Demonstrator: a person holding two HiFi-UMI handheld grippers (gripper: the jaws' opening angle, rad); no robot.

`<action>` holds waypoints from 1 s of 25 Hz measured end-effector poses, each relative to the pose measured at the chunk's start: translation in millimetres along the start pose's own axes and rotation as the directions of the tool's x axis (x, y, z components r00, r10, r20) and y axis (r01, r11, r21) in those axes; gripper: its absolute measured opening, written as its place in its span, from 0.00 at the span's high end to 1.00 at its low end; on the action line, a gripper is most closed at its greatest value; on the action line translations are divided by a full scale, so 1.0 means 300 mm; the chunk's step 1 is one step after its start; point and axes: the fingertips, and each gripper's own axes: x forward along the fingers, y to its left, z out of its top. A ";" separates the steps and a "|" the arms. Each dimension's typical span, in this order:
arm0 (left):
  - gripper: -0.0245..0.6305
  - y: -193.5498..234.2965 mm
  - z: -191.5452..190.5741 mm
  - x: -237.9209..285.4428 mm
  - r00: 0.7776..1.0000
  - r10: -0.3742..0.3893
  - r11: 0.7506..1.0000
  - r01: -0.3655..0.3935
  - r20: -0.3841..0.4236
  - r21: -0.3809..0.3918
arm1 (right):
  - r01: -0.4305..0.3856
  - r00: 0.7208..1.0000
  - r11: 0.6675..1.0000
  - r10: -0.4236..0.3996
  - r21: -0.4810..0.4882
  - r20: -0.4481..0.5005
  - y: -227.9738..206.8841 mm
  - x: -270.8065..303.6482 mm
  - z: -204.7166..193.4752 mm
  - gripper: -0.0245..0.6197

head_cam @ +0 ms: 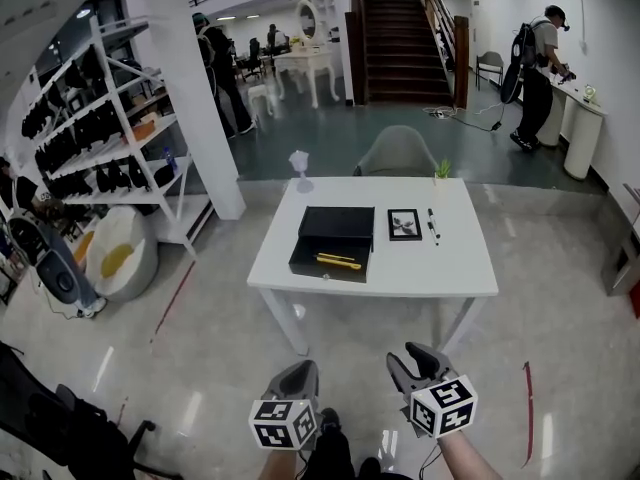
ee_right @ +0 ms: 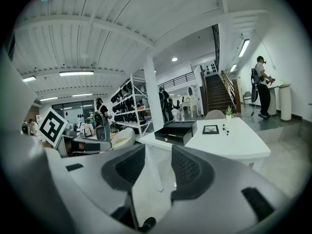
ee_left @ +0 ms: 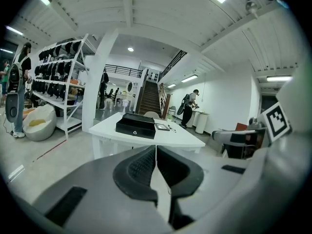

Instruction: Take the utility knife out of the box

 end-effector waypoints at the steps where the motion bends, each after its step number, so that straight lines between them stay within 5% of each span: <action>1: 0.94 0.010 0.003 0.017 1.000 0.000 1.000 0.000 -0.001 -0.001 | 0.000 1.000 1.000 0.000 0.002 -0.001 -0.008 0.018 0.003 0.73; 25: 0.94 0.451 0.292 0.500 0.997 -0.070 0.997 0.070 -0.022 0.037 | 0.065 0.998 0.997 -0.065 -0.048 -0.008 -0.120 0.656 0.244 0.73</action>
